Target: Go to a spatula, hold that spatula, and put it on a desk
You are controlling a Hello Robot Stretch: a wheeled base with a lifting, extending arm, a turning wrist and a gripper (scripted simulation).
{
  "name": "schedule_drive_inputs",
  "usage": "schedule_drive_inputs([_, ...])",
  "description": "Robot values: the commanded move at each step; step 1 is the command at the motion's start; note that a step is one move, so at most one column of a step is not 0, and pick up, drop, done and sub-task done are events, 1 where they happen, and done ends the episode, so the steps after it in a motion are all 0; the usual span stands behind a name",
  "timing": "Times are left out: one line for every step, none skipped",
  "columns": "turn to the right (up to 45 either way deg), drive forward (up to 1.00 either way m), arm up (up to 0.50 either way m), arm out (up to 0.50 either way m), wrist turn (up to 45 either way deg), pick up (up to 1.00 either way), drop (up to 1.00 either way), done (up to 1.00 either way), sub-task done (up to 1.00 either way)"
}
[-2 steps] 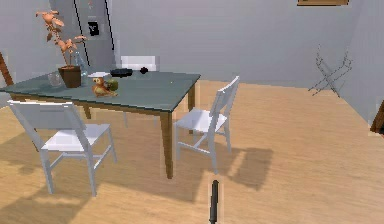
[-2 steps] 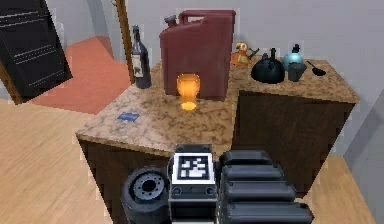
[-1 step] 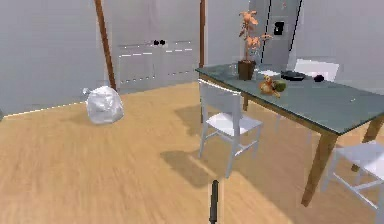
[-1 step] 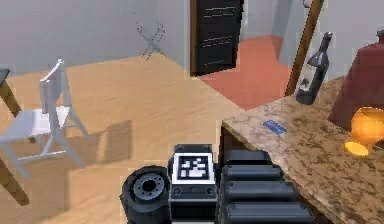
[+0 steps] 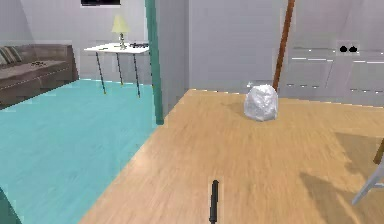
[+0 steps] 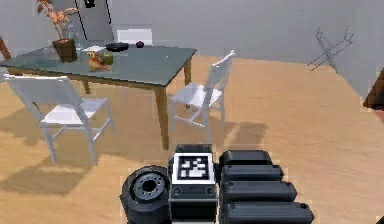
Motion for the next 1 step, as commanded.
schedule_drive_inputs([-18.0, 0.0, 0.0, 0.0, 0.0, 0.0, 0.0, 0.0, 0.0])
